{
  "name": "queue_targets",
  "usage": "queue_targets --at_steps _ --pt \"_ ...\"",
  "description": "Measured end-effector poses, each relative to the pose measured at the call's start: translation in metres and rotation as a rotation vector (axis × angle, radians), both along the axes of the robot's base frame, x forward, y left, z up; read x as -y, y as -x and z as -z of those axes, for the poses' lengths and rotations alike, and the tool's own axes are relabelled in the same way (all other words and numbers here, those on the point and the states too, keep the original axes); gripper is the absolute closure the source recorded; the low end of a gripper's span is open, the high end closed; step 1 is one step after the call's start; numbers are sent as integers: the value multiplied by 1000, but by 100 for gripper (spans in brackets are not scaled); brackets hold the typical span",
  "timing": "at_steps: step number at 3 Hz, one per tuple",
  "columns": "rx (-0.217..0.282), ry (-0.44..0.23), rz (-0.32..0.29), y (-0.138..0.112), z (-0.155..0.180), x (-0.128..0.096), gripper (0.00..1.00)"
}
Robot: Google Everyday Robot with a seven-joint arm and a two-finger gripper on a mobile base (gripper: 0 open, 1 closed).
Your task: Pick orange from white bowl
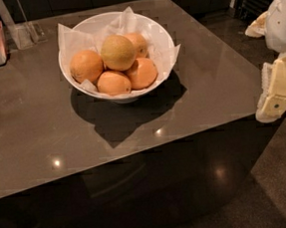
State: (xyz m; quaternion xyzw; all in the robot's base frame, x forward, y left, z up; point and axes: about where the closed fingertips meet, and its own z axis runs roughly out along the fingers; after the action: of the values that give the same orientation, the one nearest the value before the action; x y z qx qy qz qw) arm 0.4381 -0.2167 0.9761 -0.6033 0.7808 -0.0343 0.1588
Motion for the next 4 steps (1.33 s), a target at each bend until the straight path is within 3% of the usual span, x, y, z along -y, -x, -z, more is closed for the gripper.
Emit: queue_targets --at_steps 2,3,4 --pt "12 2 -22 -6 -5 -6 0" --pt "16 -27 -107 -29 -10 -28 0" --pt "17 -70 -244 -61 -17 -68 0"
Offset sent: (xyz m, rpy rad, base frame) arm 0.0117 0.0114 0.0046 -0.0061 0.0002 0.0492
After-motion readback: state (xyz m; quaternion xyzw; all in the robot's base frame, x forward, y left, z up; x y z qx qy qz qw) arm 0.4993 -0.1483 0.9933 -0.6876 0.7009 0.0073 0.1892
